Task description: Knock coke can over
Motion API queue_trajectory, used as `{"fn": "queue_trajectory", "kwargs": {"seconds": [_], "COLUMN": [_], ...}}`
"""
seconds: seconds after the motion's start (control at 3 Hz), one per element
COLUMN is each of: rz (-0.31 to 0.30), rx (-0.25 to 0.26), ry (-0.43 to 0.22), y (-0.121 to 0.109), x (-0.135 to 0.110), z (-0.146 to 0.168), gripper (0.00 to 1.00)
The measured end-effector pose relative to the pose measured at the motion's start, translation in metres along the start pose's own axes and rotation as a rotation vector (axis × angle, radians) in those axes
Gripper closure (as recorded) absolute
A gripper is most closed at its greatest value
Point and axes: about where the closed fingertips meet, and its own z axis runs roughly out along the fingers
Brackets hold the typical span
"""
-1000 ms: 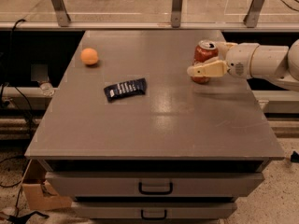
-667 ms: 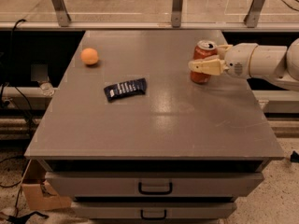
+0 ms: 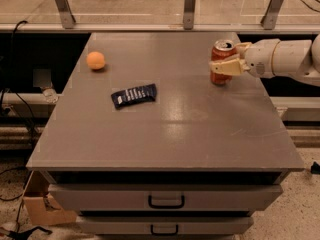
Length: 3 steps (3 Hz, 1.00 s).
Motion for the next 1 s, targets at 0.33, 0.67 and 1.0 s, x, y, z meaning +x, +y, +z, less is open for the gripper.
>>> {"fn": "queue_trajectory", "kwargs": {"seconds": [0.33,0.67,1.0], "rz": [-0.202,-0.416,-0.646], "rx": [-0.020,-0.087,-0.225], "ry": [0.105,0.243,0.409], "y": [-0.020,-0.027,-0.014], "x": [-0.005,-0.002,0.009], "z": [-0.007,-0.012,-0.017], "gripper": [1.00,1.00,1.00]}}
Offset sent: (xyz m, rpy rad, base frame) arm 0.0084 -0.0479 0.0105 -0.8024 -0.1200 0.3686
